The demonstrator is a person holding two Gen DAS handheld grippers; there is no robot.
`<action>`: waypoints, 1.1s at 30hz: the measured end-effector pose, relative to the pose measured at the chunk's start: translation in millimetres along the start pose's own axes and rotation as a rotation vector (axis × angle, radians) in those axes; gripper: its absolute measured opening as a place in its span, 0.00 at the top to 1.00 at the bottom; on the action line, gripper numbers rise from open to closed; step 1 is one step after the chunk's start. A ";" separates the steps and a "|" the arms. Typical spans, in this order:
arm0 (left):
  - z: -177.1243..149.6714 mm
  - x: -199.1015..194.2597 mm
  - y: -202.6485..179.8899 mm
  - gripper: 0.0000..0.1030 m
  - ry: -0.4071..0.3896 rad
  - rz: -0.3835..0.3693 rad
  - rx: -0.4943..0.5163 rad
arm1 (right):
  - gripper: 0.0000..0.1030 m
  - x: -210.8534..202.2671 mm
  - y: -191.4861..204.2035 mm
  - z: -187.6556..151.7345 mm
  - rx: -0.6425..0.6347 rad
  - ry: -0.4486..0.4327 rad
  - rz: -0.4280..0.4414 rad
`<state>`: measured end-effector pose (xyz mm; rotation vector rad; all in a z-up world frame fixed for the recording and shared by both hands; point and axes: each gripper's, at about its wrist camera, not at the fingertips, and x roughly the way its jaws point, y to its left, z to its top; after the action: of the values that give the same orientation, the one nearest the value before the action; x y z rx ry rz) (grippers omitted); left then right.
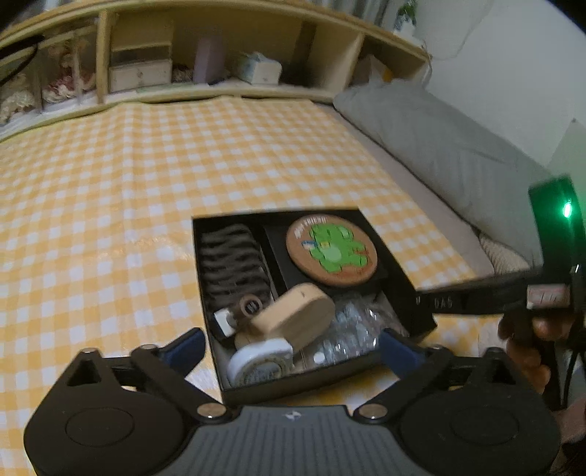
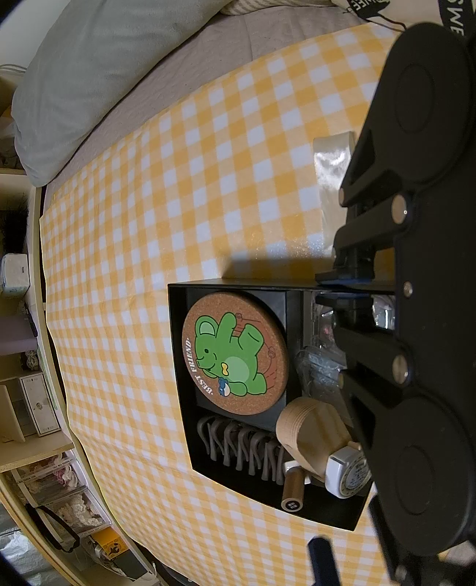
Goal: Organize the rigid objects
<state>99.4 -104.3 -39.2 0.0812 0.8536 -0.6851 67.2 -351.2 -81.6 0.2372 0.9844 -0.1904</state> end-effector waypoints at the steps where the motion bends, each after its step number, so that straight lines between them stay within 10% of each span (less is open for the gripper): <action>1: 0.9 -4.0 1.3 0.00 -0.024 0.003 -0.009 | 0.95 0.0 0.0 0.0 0.000 0.000 0.000; 22: -19.1 -77.4 -2.0 0.00 -0.234 0.220 -0.028 | 0.93 -66.6 4.2 -18.5 -0.029 -0.170 0.044; 33: -52.7 -103.5 -11.0 0.00 -0.266 0.223 -0.008 | 0.55 -131.1 13.6 -71.1 -0.014 -0.348 0.064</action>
<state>10.3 -41.2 2.0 0.0752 0.5806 -0.4700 -56.8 -311.2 -7.8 0.2133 0.6323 -0.1596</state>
